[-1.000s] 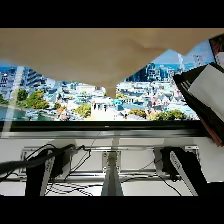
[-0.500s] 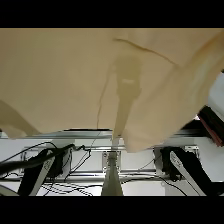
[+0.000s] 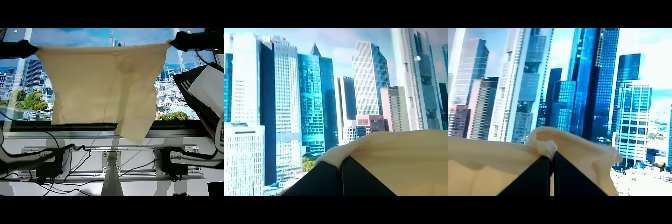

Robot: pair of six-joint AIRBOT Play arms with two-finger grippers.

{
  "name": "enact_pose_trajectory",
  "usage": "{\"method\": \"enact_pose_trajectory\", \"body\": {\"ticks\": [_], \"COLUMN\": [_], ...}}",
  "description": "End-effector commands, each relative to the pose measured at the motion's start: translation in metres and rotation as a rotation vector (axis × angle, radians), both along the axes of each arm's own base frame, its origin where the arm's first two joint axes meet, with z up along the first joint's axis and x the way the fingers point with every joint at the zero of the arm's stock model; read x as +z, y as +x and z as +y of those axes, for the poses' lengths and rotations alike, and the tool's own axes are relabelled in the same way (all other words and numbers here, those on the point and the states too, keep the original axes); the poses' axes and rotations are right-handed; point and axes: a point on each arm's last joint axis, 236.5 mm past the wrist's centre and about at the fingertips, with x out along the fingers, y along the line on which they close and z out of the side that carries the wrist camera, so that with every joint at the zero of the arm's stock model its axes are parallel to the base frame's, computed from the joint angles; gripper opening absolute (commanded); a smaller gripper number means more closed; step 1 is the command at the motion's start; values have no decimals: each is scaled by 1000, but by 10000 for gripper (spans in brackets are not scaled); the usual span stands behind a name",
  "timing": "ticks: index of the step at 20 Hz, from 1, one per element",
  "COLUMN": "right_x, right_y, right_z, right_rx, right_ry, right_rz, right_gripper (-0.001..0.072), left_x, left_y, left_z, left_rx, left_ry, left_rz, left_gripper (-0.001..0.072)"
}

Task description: Fold the clothes and pants, and hang the long-sleeved shirts on hangers.

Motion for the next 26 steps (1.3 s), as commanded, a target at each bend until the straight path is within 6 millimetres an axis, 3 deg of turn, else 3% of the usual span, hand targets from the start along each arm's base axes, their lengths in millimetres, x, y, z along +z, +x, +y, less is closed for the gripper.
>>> {"method": "enact_pose_trajectory", "body": {"ticks": [1, 4, 8, 9, 10, 11, 14, 15, 16, 18, 20, 23, 26], "right_x": [-79, -113, -148, -156, -161, -162, -149, -141, -133, -124, -131, -166, -204], "right_y": [36, 29, -39, -48, -52, -53, -60, -73, -89, -123, -165, -229, -269], "right_z": [-11, -8, 10, 10, 7, 3, -21, -34, -49, -60, -44, -14, 24], "right_rx": [-60, -39, 70, 77, 76, 57, 9, 14, 15, 7, 4, -36, -197], "right_ry": [19, 29, 55, 54, 40, 25, -56, -118, -197, -266, -223, -115, 113], "right_rz": [75, 169, 463, 497, 511, 521, 521, 543, 570, 586, 584, 567, 613], "right_gripper": [11, 12, 26, 281, 644, 682, 653, 584, 517, 482, 482, 480, 480], "left_x": [-65, -97, -137, -141, -140, -138, -117, -106, -95, -78, -85, -118, -148], "left_y": [41, 34, -17, -23, -27, -29, -39, -49, -60, -86, -128, -195, -240], "left_z": [-7, -5, 10, 11, 7, 4, 10, 16, 21, 39, 52, 65, 75], "left_rx": [74, 47, -106, -122, -132, -122, -72, -57, -64, -32, 0, 121, 270], "left_ry": [-92, -40, 156, 171, 153, 131, 101, 97, 93, 82, 68, 35, 2], "left_rz": [43, 108, 305, 328, 341, 356, 380, 395, 406, 414, 437, 467, 493], "left_gripper": [14, 14, 19, 219, 624, 677, 672, 639, 562, 549, 538, 534, 533]}}
